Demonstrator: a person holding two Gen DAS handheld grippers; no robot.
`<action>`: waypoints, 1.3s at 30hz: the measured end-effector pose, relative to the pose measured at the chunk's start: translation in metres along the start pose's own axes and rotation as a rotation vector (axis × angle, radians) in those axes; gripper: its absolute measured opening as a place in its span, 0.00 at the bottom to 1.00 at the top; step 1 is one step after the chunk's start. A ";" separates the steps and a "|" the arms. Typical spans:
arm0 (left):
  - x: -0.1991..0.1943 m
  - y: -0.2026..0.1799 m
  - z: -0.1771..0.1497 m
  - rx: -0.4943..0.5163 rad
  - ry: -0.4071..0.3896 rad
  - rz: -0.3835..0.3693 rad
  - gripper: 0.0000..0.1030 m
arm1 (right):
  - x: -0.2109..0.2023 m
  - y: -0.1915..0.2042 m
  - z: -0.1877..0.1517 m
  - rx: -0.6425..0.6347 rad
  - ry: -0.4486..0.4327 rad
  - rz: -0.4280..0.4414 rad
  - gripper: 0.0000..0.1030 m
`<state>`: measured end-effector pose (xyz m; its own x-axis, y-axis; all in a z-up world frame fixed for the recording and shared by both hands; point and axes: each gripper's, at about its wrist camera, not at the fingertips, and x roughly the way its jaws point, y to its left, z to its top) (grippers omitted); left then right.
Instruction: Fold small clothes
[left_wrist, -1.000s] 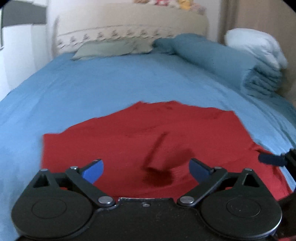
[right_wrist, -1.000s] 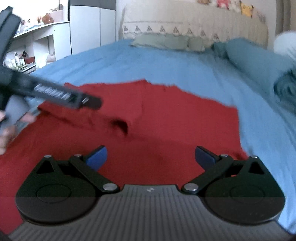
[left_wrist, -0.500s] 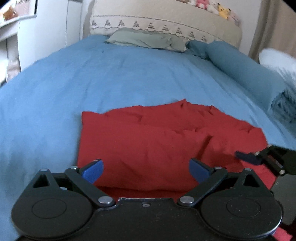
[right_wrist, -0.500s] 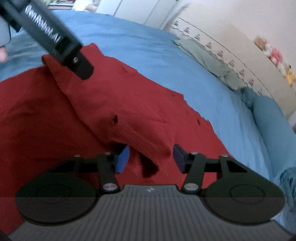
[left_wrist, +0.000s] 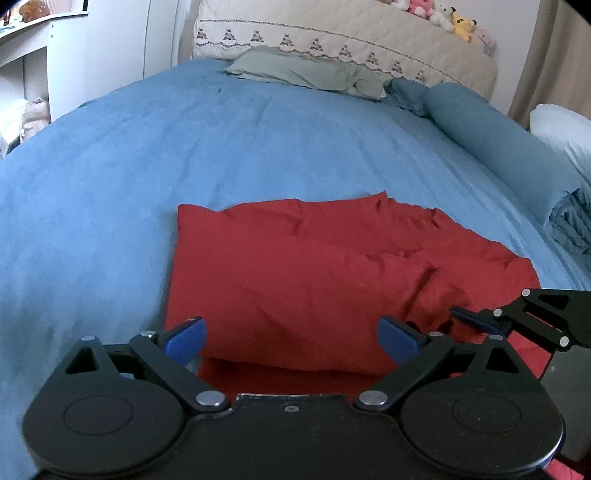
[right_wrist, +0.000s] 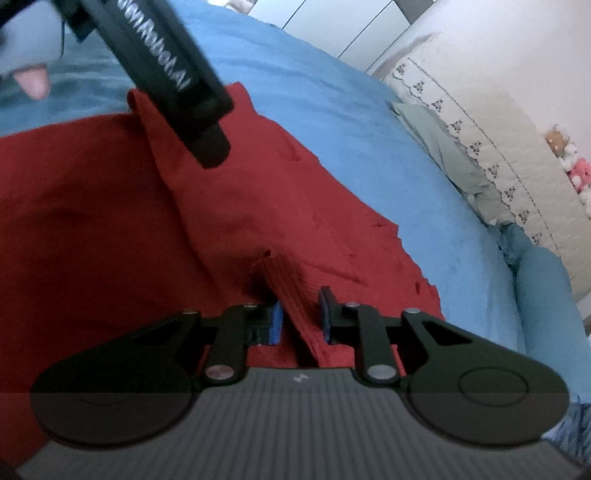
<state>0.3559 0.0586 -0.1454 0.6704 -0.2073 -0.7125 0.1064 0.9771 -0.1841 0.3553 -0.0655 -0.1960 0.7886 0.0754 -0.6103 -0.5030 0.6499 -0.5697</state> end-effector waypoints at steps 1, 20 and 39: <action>0.000 0.000 0.000 -0.001 -0.001 -0.004 0.97 | -0.001 -0.003 0.001 0.016 -0.001 0.008 0.24; 0.017 0.009 -0.004 -0.041 0.073 -0.006 0.98 | -0.010 -0.182 -0.110 0.914 0.039 -0.152 0.21; 0.022 0.036 -0.004 -0.012 0.115 0.224 0.97 | -0.007 -0.155 -0.168 1.069 0.097 -0.251 0.57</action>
<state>0.3715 0.0893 -0.1705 0.5886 0.0100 -0.8084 -0.0450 0.9988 -0.0205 0.3683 -0.2936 -0.1959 0.7706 -0.1799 -0.6114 0.2705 0.9610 0.0581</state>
